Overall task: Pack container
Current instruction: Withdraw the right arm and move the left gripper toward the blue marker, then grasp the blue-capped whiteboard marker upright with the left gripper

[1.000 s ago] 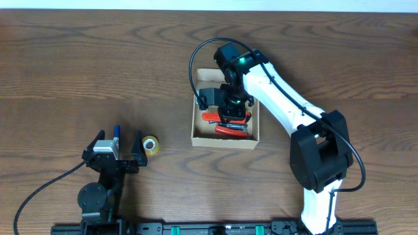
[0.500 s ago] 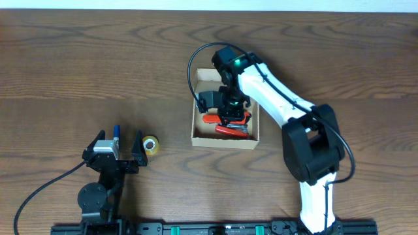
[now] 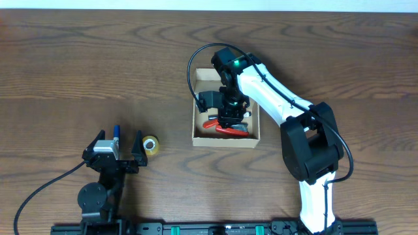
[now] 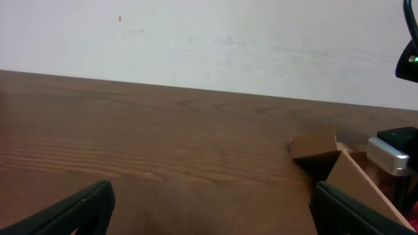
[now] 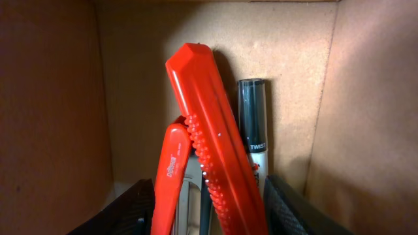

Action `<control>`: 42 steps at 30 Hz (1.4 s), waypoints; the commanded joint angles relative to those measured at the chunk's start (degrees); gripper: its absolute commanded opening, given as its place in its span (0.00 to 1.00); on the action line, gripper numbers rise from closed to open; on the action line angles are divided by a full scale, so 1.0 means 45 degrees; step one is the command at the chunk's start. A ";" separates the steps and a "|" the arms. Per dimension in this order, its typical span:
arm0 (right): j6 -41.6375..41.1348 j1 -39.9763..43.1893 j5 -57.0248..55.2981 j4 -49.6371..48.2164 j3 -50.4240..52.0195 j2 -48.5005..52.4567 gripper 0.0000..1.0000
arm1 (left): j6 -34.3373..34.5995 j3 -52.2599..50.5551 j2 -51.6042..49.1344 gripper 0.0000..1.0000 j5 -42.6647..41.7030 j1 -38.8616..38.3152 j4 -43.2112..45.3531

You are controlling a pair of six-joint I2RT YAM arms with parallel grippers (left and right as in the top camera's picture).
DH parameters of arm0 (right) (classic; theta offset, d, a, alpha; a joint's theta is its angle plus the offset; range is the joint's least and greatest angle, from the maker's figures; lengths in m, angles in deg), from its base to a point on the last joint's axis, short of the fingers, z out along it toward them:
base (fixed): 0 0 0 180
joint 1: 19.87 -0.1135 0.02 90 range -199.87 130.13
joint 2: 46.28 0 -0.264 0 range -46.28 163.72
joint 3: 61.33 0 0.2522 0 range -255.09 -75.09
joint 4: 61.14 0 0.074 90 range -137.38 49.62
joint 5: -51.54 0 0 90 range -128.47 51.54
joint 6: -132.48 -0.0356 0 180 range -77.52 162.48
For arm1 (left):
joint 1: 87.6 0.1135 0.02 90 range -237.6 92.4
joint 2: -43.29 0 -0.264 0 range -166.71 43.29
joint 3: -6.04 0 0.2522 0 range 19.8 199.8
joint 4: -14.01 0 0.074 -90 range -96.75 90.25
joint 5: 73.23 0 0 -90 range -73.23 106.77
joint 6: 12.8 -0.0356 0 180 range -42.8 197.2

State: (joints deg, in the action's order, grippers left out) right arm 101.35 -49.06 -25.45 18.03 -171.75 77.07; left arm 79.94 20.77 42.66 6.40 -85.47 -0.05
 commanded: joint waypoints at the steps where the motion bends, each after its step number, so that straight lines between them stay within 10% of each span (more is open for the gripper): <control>1: -0.0364 -0.0058 0.0068 0.0136 -0.0209 -0.0204 0.48 | -0.0223 0.0141 0.0068 0.95 -0.0622 -0.0053 -0.0549; 9: -0.2312 -0.0092 -0.0068 0.0879 -0.1914 -0.2540 0.62 | 0.3055 0.3735 -0.0529 0.95 0.0971 -0.0053 -0.6309; 16: -0.5270 0.1166 -0.2191 0.0879 -0.3133 -0.5197 0.74 | 0.1579 0.8777 -0.4036 0.95 0.1185 -0.0053 -0.7723; 27: -0.9136 0.6965 -0.2686 0.0291 -0.3405 -0.7499 0.98 | -0.0078 1.7248 -1.3891 0.95 0.2390 -0.0053 -1.5640; 42: -1.0647 1.0438 -0.3225 0.0801 -0.3337 -0.7431 0.99 | -0.0743 1.6786 -2.0133 0.95 0.2827 0.0889 -1.6121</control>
State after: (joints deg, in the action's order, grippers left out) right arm 58.49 -5.32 -38.08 21.68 -186.72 43.72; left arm 77.16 98.30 -45.88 17.85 -82.74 -72.57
